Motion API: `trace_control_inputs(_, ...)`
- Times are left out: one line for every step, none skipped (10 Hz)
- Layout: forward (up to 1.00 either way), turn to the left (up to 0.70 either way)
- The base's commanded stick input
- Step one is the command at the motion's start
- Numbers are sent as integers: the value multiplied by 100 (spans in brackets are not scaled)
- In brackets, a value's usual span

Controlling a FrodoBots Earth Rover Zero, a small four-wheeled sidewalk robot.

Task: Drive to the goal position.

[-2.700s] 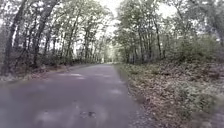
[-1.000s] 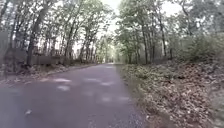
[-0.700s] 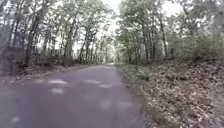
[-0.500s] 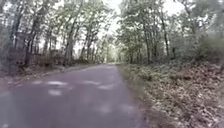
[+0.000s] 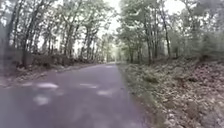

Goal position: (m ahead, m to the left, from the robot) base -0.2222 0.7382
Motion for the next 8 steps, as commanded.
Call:
trace_control_inputs(70, 1)
trace_control_inputs(70, 2)
trace_control_inputs(70, 3)
trace_control_inputs(70, 4)
trace_control_inputs(70, 5)
trace_control_inputs(70, 6)
trace_control_inputs(70, 8)
trace_control_inputs(70, 9)
